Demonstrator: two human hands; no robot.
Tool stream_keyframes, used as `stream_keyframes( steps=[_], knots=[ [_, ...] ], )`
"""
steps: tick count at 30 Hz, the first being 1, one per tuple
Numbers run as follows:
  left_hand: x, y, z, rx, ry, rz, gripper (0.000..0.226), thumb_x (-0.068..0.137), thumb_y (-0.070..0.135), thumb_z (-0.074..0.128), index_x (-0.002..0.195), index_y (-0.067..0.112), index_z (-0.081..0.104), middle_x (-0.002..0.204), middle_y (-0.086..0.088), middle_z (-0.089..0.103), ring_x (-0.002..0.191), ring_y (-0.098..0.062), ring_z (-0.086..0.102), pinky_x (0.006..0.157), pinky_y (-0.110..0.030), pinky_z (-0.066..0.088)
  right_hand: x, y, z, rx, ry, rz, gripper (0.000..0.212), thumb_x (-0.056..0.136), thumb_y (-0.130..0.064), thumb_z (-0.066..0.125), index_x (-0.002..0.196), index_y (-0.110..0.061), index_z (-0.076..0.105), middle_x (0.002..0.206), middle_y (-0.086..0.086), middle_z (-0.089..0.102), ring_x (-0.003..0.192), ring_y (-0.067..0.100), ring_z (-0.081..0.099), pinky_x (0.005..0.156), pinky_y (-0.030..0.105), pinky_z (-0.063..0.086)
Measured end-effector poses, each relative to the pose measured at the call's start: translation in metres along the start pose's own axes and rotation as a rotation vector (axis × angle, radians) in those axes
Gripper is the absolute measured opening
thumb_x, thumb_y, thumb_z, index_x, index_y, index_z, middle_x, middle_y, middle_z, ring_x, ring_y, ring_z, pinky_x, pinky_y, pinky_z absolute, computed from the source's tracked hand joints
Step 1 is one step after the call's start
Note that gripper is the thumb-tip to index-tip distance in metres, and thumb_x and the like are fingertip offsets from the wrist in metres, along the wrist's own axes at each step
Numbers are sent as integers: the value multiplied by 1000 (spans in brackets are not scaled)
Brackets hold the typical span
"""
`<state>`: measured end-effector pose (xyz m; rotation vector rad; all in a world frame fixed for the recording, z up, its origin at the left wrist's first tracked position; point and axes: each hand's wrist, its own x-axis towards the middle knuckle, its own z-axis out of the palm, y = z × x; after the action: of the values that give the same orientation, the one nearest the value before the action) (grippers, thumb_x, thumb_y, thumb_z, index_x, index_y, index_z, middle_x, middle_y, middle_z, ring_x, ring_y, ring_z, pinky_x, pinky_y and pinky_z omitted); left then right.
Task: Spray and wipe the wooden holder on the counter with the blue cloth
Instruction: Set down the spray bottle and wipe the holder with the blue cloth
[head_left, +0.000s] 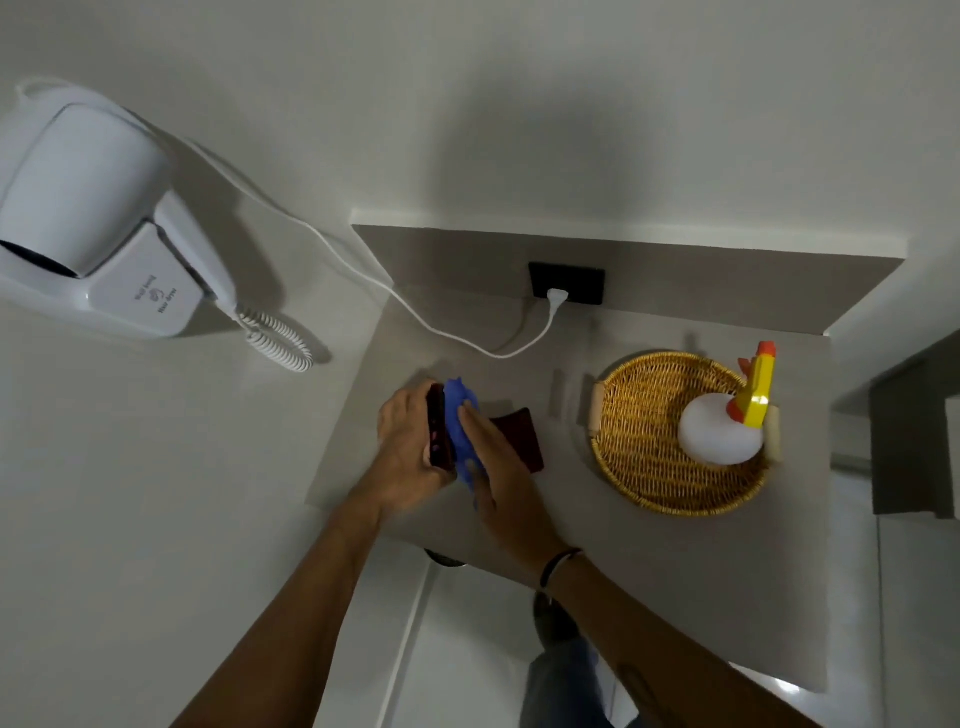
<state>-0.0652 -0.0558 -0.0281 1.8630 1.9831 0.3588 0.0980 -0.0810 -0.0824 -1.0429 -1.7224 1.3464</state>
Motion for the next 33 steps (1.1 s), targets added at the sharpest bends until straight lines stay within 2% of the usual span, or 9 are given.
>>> stream_keyframes(
  steps=[3, 5, 8, 12, 15, 20, 26, 30, 33],
  knots=[
    [-7, -10, 1, 49, 3, -54, 82, 45, 29, 84, 118, 7, 53, 109, -12, 58, 101, -37, 57, 79, -41, 43, -5, 38, -16, -306, -77, 88, 64, 105, 2, 49, 163, -12, 24, 172, 0, 13, 163, 25, 17, 134, 44, 18],
    [-13, -15, 1, -9, 6, -22, 96, 50, 29, 84, 136, 4, 49, 122, -14, 53, 115, -34, 49, 96, -44, 41, -4, 48, -26, -391, -8, 168, 70, 98, 7, 55, 161, -10, 29, 172, 6, 19, 162, 29, 20, 131, 48, 23],
    [-19, -23, 0, -96, 15, 10, 103, 56, 37, 78, 146, 4, 40, 129, -7, 45, 120, -23, 37, 102, -42, 32, -2, 27, -8, -375, 65, 119, 72, 95, 8, 54, 161, -13, 34, 171, 7, 29, 160, 24, 25, 131, 46, 27],
    [-18, -29, 0, -64, 2, 37, 81, 61, 46, 84, 122, 4, 53, 113, -5, 51, 111, -33, 53, 90, -40, 36, -7, -14, 39, -216, 113, -8, 67, 97, -5, 39, 162, -21, 32, 171, -1, 30, 160, 11, 25, 132, 26, 21],
    [-25, -38, -2, -127, 26, 14, 96, 56, 58, 69, 129, -2, 52, 120, -14, 55, 114, -34, 52, 93, -37, 34, -13, 4, 38, -308, 67, -57, 64, 101, 2, 44, 162, -15, 31, 171, 3, 29, 161, 18, 24, 133, 32, 18],
    [-30, -45, 2, -191, 5, -68, 115, 56, 25, 88, 155, 5, 31, 142, -16, 44, 132, -36, 40, 112, -46, 30, -11, 30, 8, -475, 129, 181, 70, 95, 13, 54, 158, -13, 39, 169, 8, 30, 160, 31, 24, 132, 50, 21],
    [-25, -52, 12, -163, 91, 11, 90, 62, 33, 91, 138, 8, 49, 125, -7, 54, 120, -31, 52, 97, -40, 35, -6, -7, 58, -262, 123, -61, 68, 97, -2, 40, 160, -24, 35, 169, -5, 34, 157, 12, 32, 130, 28, 27],
    [-34, -67, 13, -200, 83, -57, 112, 55, 22, 94, 151, 6, 38, 141, -14, 48, 132, -34, 44, 108, -44, 31, -17, 28, 26, -504, 87, 20, 71, 94, 18, 49, 157, -12, 40, 169, 5, 30, 160, 27, 26, 131, 51, 25],
    [-36, -62, 17, -236, 77, -75, 114, 55, 26, 89, 153, 10, 35, 143, -13, 45, 134, -35, 41, 113, -48, 30, -11, 28, 16, -508, 170, 163, 68, 93, 15, 54, 155, -13, 45, 167, 6, 36, 158, 29, 29, 128, 53, 29]
  ],
)
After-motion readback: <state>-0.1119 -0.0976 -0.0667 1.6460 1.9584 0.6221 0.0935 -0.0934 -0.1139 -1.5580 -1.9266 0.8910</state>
